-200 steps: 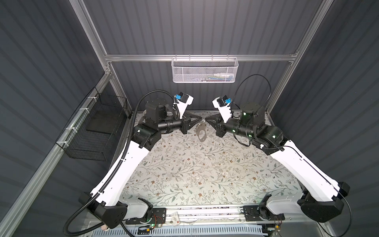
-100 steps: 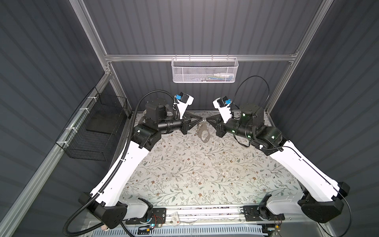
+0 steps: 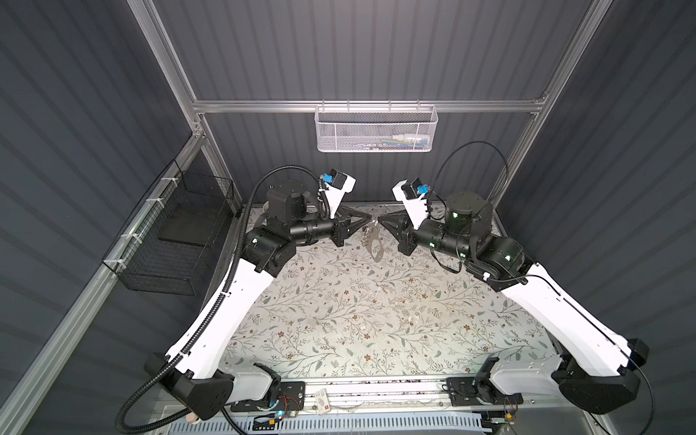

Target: Put the keys on the keyring

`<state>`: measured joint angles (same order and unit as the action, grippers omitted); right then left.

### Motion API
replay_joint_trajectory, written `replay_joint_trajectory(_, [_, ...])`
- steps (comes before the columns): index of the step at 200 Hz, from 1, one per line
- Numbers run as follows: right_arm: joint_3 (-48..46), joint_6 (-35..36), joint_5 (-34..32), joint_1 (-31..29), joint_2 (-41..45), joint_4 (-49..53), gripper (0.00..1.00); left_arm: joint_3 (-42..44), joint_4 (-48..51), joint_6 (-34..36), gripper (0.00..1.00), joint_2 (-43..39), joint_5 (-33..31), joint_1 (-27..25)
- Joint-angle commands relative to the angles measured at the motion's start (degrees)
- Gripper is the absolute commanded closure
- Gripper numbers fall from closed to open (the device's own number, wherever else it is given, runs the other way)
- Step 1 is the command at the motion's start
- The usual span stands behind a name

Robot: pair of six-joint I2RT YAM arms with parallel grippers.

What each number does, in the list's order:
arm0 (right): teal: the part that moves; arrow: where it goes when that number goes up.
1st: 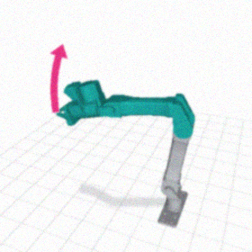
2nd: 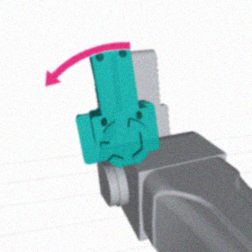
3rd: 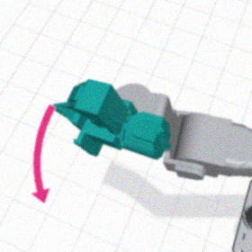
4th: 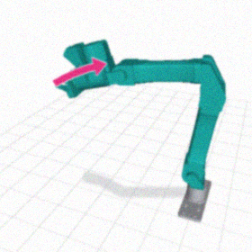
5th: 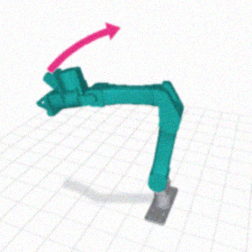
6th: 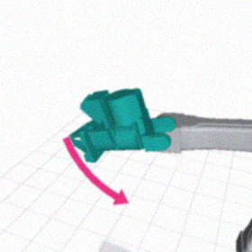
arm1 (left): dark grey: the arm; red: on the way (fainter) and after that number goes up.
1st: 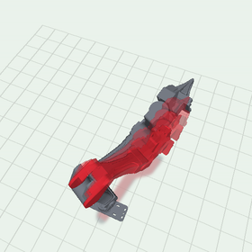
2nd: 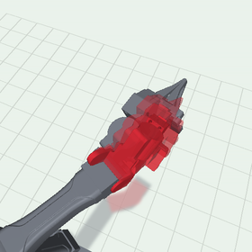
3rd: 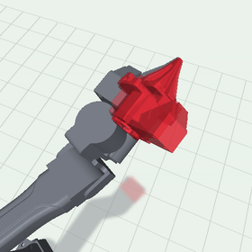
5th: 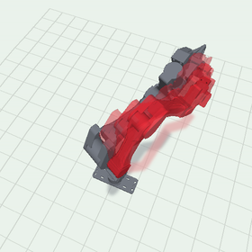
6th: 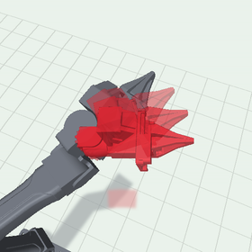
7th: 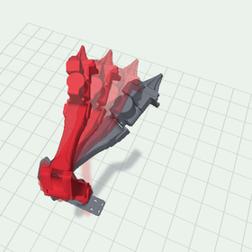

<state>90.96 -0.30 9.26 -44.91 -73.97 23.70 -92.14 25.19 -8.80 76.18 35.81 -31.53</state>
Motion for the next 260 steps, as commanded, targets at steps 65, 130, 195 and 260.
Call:
replay_joint_trajectory(65, [-0.08, 1.15, -3.86, -0.53, -0.49, -0.11, 0.93, 0.83, -1.15, -0.79, 1.0, -1.74, 0.98, -0.02])
replay_joint_trajectory(130, [0.18, 2.22, -2.51, -1.24, -0.7, 0.04, 0.93, 0.73, -1.33, -1.06, 1.0, -1.47, 1.81, -0.02])
replay_joint_trajectory(195, [-0.55, 2.99, -2.58, -2.03, -0.05, 0.21, 0.93, 0.73, -1.34, -1.46, 1.0, -1.76, -0.3, -0.02])
replay_joint_trajectory(260, [-1.52, 3.45, -3.37, -2.42, 0.12, 0.55, 0.93, 0.94, -1.76, -1.79, 1.0, -2.35, -1.55, -0.02])
